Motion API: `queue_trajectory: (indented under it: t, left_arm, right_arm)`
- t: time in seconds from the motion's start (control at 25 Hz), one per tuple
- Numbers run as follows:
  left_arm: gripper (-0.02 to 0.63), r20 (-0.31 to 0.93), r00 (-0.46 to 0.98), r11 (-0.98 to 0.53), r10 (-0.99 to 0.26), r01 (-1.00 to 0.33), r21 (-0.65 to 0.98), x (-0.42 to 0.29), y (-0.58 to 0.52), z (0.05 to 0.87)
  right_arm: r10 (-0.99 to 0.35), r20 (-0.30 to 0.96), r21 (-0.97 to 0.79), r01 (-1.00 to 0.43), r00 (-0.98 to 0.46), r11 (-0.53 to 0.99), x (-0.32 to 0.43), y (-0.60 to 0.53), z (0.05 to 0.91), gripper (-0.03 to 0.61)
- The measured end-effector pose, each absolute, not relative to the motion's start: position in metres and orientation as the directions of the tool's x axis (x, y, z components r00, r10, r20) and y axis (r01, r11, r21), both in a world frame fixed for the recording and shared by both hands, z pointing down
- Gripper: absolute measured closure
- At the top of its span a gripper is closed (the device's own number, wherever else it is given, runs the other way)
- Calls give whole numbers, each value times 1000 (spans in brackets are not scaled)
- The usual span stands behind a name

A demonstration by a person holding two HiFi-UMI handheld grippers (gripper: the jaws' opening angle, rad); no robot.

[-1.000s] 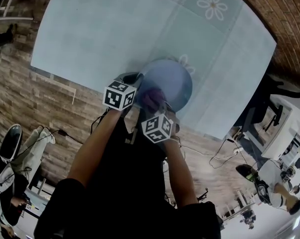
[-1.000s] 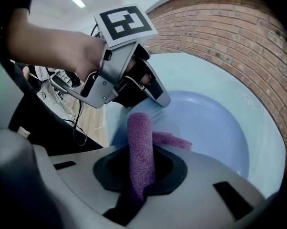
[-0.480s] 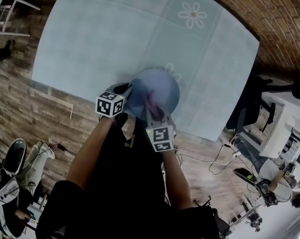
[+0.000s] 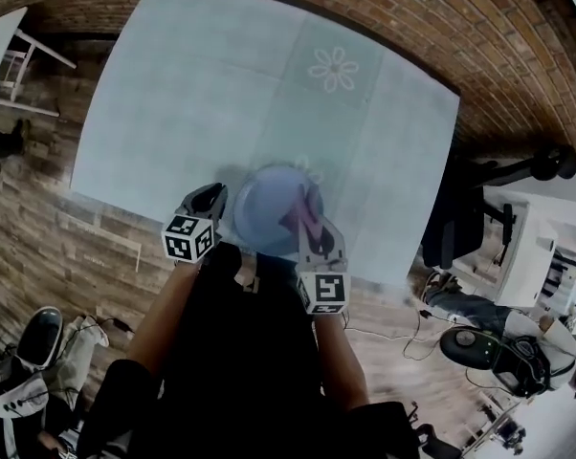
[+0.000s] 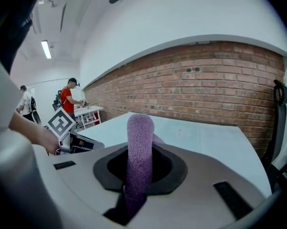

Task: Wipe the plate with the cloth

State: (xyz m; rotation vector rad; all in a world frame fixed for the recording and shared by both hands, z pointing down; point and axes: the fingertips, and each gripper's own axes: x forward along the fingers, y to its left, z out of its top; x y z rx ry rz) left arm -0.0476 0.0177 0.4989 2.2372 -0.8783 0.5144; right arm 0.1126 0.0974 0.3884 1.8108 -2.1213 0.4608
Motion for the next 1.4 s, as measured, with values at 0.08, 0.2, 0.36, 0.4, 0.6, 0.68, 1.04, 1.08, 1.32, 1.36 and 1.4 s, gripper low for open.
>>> queue_trajectory:
  t: [0.08,0.2,0.36,0.4,0.6,0.68,1.04,1.08,1.32,1.36,1.4]
  left_arm:
    - [563,516,704,-589,-488,-702,401,-47,14,468]
    - [565,448,732,-657,-514,-671,342,-38,16,424]
    - [571,348,774,-730,-529,-624,278,-23,28,376]
    - [572,323,783,-743,-531,-614,267,-19,31,366]
    - [572,244,806,-774,-540,-589,233,-6,46,338]
    - [572,231,817,-788,-529,-573,225,-2,50,334]
    - [572,216,829,-801,-516,-557,222,7,53,330]
    - [572,220,830,-802,-513,-554,223,7,54,331]
    - [572,225,831,-804,-509,-553,220,8,52,332]
    - [572,225,830,-803,-510,-553,221,9,51,332]
    - [572,226,831,-803,-509,-553,222,9,50,333]
  right_arm:
    - [-909,395,-55,-991,-133,121,120,99,371,517]
    - [-928,352,-65,-993,-119,103,127,101,350,517]
    - [-948,300,-67,-994,-104,88,131,104,325,517]
    - [-953,286,-67,-994,-99,83,132,105,320,517]
    - [-962,255,-82,-994,-95,76,133,110,310,517]
    - [-960,260,-86,-992,-107,88,130,112,311,517]
    - [-951,277,-93,-989,-138,117,125,109,313,517]
    - [-950,279,-94,-989,-139,117,124,109,313,517]
    - [-949,277,-85,-988,-148,129,124,107,312,517]
    - [-948,279,-86,-988,-150,130,124,107,312,517]
    - [-947,282,-87,-987,-151,131,124,106,313,517]
